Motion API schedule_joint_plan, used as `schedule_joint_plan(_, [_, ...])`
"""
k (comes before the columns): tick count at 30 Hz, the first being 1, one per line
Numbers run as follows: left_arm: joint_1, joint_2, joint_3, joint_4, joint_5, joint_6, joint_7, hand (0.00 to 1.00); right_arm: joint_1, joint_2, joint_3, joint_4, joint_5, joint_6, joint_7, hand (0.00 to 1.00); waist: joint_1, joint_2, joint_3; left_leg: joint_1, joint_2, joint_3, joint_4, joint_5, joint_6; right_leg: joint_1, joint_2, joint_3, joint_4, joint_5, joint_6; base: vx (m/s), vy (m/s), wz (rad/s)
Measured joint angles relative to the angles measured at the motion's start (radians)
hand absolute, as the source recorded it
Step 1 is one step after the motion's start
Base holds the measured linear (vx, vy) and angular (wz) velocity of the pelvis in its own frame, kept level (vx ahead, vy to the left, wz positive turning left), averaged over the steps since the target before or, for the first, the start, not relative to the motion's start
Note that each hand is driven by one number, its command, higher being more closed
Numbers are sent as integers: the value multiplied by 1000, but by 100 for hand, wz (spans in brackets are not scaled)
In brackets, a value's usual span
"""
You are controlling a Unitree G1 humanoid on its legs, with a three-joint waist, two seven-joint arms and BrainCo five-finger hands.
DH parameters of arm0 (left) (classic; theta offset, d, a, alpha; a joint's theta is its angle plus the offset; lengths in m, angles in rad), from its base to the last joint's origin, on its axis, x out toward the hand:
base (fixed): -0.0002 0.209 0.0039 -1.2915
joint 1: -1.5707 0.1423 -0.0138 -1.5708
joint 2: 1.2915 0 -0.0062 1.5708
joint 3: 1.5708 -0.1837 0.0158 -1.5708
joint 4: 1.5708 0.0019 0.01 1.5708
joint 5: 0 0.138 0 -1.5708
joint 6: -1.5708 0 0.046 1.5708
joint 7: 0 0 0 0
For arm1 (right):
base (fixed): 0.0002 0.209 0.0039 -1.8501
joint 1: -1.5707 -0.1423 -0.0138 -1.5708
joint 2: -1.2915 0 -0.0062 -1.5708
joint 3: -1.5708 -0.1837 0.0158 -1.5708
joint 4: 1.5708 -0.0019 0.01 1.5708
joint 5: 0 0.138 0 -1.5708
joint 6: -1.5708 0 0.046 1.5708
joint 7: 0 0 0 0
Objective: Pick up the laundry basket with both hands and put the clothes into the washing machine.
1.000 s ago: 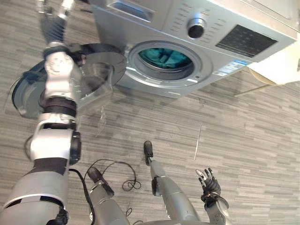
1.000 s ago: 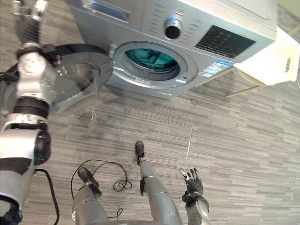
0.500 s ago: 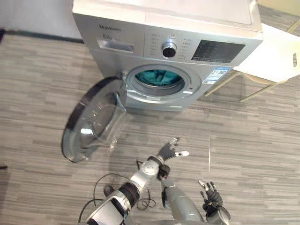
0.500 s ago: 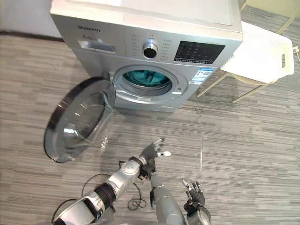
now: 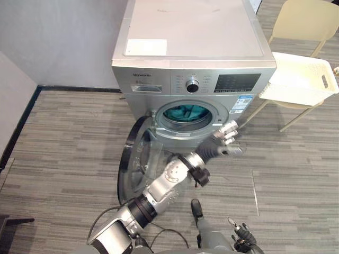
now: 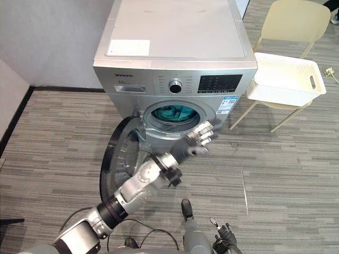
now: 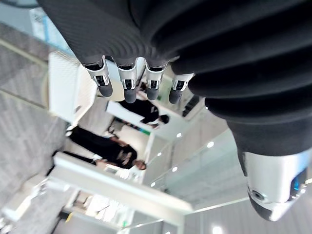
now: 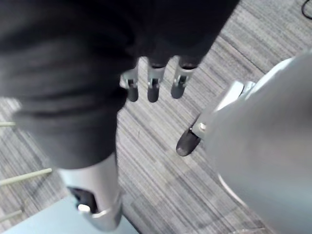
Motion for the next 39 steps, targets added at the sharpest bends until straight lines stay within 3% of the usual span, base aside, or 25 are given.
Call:
schedule_joint_plan(4, [122, 18, 223, -14, 82, -18, 54, 0, 1, -5, 16, 8, -24, 0, 2, 0, 16, -8, -8, -11, -10, -24, -3, 0, 1, 1, -13, -17, 0, -3, 4, -66, -32, 16])
schedule_joint_plan(7, [173, 20, 443, 52, 153, -19, 139, 0, 1, -7, 15, 29, -27, 0, 2, 0, 38, -16, -7, -29, -14, -45, -2, 1, 1, -2, -21, -34, 0, -10, 13, -64, -44, 23])
schedule_joint_plan(9, [175, 27, 599, 113, 202, -20, 210, 0, 4, -3, 16, 28, -28, 0, 2, 0, 42, -30, -8, -67, -11, -55, 10, 2, 2, -22, -21, -51, 0, -10, 13, -65, -65, 22])
schedule_joint_plan(10, [176, 44, 675, 154, 280, -21, 276, 0, 4, 2, 16, 26, -28, 0, 3, 0, 56, -46, -8, -99, -4, -61, 27, 2, 2, -43, -21, -55, 0, -7, 14, -55, -67, 14])
schedule_joint_plan(14, [165, 79, 714, 314, 414, -18, 375, 0, 26, 17, 19, -9, -27, 0, 8, 0, 71, -76, -6, -159, 33, -79, 78, -11, 3, -64, -8, -73, 0, 2, 12, -14, -48, 12])
schedule_joint_plan(16, [125, 82, 729, 490, 467, -2, 422, 0, 30, 29, 54, -47, -28, -1, 22, 0, 69, -110, -7, -192, 51, -80, 107, -19, 2, -88, 5, -71, 0, 10, 9, -20, -61, -7])
schedule_joint_plan(18, [80, 80, 716, 630, 503, 13, 451, 0, 29, 37, 58, -74, -25, -4, 21, 0, 66, -123, -4, -200, 58, -76, 118, -17, 1, -107, 13, -61, 0, 23, 18, -15, -39, -14])
schedule_joint_plan(20, [40, 58, 683, 838, 609, 50, 492, 0, 28, 34, 71, -99, 16, -21, 19, 0, 46, -134, 7, -189, 57, -53, 115, -17, 0, -112, 13, -41, 0, 23, 18, -11, -31, -22])
schedule_joint_plan(22, [24, 18, 676, 938, 609, 68, 490, 0, 25, 33, 72, -102, 36, -26, 10, 0, 29, -135, 10, -185, 55, -34, 109, -17, 0, -124, 13, -22, 0, 28, 12, -26, -38, -26])
schedule_joint_plan(29, [-11, -21, 547, 1063, 579, 98, 427, 0, -10, 33, 74, -87, 52, -19, -28, 0, -20, -141, 88, -138, 55, 64, 105, -23, -8, -143, 23, 68, 0, 44, -9, -72, -47, -36])
schedule_joint_plan(34, [-48, -53, 300, 1085, 539, 117, 352, 0, -7, 35, 72, -81, 51, -15, -46, 0, -62, -140, 92, -116, 55, 121, 113, -33, -17, -158, 32, 124, 0, 40, -3, -86, -51, -30])
schedule_joint_plan(36, [-78, -69, 123, 1084, 552, 117, 313, 0, 0, 36, 73, -82, 51, -14, -46, 0, -78, -138, 93, -105, 56, 138, 118, -45, -17, -159, 38, 144, 0, 39, -2, -44, -30, -31])
schedule_joint_plan(39, [-135, -151, -125, 1067, 602, 113, 262, 0, 8, 37, 72, -85, 51, -14, -45, 0, -94, -135, 95, -88, 66, 164, 142, -74, -20, -158, 51, 176, 0, 36, 1, -25, -18, -38])
